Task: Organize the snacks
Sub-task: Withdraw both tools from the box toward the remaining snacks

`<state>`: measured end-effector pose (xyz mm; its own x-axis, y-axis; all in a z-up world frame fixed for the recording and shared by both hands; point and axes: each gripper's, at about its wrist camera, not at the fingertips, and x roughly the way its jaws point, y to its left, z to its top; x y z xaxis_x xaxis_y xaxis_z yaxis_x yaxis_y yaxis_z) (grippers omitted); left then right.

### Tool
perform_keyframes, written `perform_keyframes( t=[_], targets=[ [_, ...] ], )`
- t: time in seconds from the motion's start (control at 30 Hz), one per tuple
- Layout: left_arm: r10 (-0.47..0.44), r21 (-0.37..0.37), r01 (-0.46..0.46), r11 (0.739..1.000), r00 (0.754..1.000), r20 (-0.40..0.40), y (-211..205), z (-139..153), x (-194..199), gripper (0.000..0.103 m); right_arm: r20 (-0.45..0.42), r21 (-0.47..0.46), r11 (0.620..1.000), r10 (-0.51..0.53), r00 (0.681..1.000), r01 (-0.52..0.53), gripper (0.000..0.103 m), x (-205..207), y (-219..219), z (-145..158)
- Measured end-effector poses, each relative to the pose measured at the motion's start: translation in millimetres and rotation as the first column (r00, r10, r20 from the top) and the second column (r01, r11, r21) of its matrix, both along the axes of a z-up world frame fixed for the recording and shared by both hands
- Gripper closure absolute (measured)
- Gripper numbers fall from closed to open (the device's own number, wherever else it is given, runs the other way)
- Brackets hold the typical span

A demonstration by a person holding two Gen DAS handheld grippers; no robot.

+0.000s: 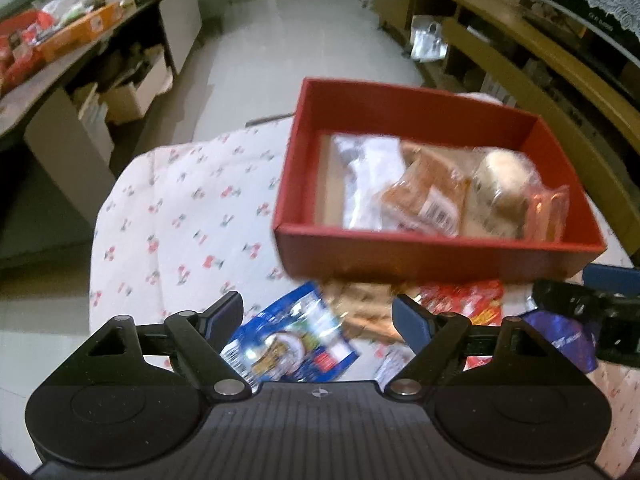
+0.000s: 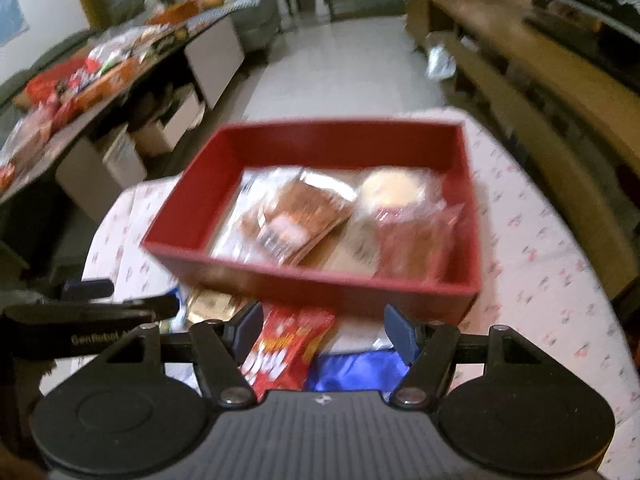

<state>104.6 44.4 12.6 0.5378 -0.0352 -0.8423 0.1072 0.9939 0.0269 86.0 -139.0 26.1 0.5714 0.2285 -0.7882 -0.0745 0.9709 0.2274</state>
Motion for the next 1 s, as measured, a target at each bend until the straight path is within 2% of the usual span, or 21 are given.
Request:
perform_keyframes(
  t=[0.1,0.27,0.5,0.6,0.7,0.87,0.9,1.0],
  targets=[
    [-0.002,0.002,0.002,1.0,1.0,-0.018,10.9,-3.5,1.9,0.017,-0.043,0.009,1.0,0.025,0.999,-0.024,0.035,5.0,11.2,-11.9],
    [-0.023,0.009,0.023,1.0,0.999,-0.035,19.0,-6.6,10.0,0.017,-0.124,0.063,0.998,0.007,0.992,0.001,0.035,25.7,19.8,-29.3],
    [-0.071,0.034,0.073,0.997,0.996,-0.055,16.2,-14.7,18.3,0.016,-0.198,0.047,0.999,-0.002,0.98,0.012,0.035,42.1,34.6,-52.3],
    [-0.083,0.039,0.086,0.996,0.994,-0.066,17.5,-19.2,21.2,0.016,-0.206,0.022,1.0,0.005,0.979,-0.001,0.029,46.8,42.8,-58.2],
    [-0.101,0.047,0.106,0.993,0.991,-0.084,18.6,-24.8,25.1,0.016,-0.19,-0.019,0.999,0.024,0.981,-0.028,0.028,49.1,50.7,-58.4],
    [-0.148,0.062,0.156,0.986,0.982,-0.119,21.2,-35.4,30.3,0.014,-0.169,-0.083,0.993,0.074,0.983,-0.089,0.032,46.4,58.9,-58.6],
    [-0.161,0.067,0.17,0.983,0.979,-0.124,21.3,-37.6,31.0,0.013,-0.168,-0.083,0.992,0.085,0.982,-0.1,0.035,44.7,58.3,-58.1],
    [-0.223,0.001,0.226,0.974,0.962,-0.16,23.9,-42.3,34.3,0.013,-0.176,-0.063,0.989,0.119,0.977,-0.132,0.044,38.1,53.6,-56.1]
  ],
)
